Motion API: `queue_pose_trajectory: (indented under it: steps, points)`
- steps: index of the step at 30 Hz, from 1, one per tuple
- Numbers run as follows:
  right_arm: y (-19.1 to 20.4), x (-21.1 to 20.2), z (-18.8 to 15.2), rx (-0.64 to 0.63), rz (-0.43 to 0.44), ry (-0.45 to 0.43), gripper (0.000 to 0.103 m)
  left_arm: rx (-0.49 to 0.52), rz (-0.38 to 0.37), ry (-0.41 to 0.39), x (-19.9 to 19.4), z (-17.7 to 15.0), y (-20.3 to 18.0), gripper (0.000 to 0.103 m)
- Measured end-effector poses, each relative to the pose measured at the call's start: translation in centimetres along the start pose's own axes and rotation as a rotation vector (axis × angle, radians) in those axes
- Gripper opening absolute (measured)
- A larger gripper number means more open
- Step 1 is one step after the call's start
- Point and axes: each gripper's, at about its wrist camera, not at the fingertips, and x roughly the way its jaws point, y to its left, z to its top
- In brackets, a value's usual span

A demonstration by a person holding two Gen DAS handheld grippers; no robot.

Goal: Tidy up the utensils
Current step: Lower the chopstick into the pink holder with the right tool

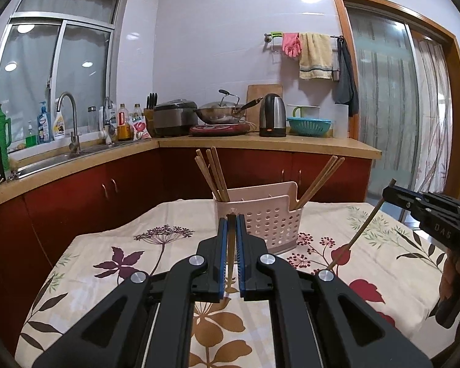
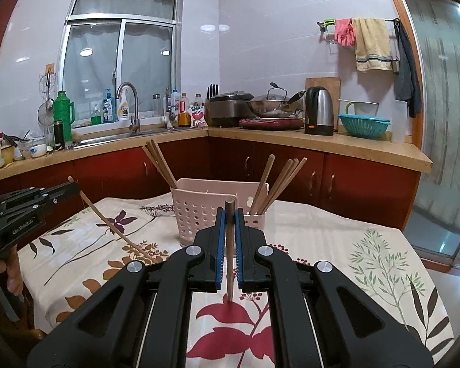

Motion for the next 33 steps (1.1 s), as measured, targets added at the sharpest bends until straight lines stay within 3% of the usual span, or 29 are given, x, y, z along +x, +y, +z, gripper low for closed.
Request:
queue_pose_trajectory:
  steps: [9,18,27,33]
  points:
    - [-0.8,0.2,2.3,0.019,0.011,-0.051,0.007,-0.021,-0.044,-0.039,-1.2,3.3,0.0,0.006]
    - [-1.5,1.1,6.3,0.019,0.043,-0.15,0.007,0.002,-0.082,-0.148,-1.7,7.4,-0.7,0.006]
    - [-2.6,3.0,11.0,-0.013,0.041,-0.281,0.007,0.012,-0.081,-0.216,1.3,10.1,-0.7,0.006]
    - [-4.1,6.7,11.3,0.001,0.036,-0.266,0.007,0.016,-0.062,-0.2,4.6,10.5,-0.2,0.006]
